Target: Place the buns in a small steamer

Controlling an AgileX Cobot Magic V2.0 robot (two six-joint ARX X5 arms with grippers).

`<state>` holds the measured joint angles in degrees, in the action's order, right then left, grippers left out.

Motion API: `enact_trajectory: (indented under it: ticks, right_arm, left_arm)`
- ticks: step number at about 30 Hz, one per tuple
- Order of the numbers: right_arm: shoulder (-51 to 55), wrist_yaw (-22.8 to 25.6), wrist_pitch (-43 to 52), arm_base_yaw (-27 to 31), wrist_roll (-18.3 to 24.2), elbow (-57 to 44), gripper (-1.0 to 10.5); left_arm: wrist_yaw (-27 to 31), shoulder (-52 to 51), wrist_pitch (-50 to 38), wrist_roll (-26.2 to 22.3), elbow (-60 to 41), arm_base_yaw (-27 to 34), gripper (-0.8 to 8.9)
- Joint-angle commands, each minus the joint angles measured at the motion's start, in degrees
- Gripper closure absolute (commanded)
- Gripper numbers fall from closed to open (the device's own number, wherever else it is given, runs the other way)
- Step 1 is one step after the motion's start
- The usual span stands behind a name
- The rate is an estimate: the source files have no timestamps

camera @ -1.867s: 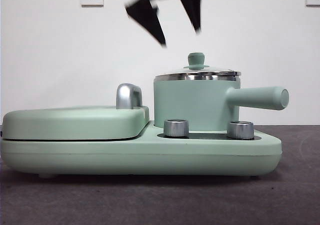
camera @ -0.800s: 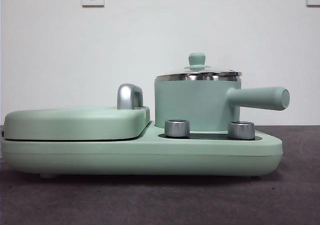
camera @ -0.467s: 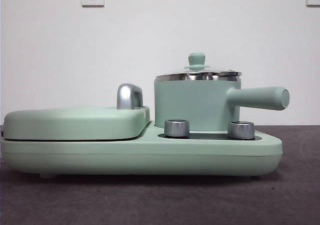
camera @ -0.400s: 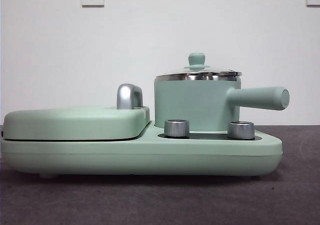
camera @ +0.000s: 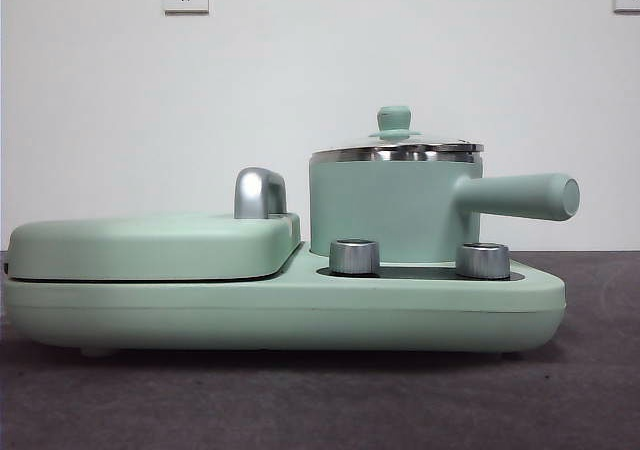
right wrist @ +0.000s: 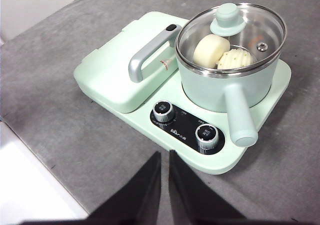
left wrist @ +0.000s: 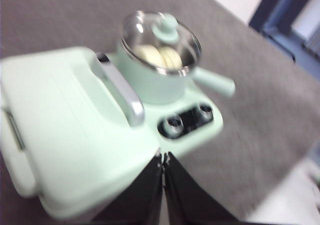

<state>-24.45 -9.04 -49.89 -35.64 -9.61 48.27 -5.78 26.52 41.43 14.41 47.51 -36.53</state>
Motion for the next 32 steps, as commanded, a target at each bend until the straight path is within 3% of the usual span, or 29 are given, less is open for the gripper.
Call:
enact_trajectory:
  ticks: [1, 7, 13, 23, 32]
  right_arm:
    - [-0.13, 0.04, 0.61, -0.5, 0.42, 0.48, 9.2]
    - [-0.13, 0.04, 0.61, -0.5, 0.42, 0.48, 9.2]
    - [-0.13, 0.04, 0.61, -0.5, 0.42, 0.48, 9.2]
    - [-0.13, 0.04, 0.61, -0.5, 0.42, 0.48, 9.2]
    - [-0.13, 0.04, 0.61, -0.5, 0.42, 0.48, 9.2]
  left_arm:
    - [0.22, -1.77, -9.35, -0.2, -6.45, 5.05, 8.07]
    - [0.24, -11.91, -27.82, -7.98, -25.64, 20.15, 8.07]
    - [3.78, -21.14, -32.3, -8.13, -38.75, 29.59, 8.07]
    - [10.01, -26.34, -32.5, -8.15, -46.25, 33.0, 8.07]
    - [10.34, -26.34, -30.84, -8.98, -46.8, 33.05, 8.07]
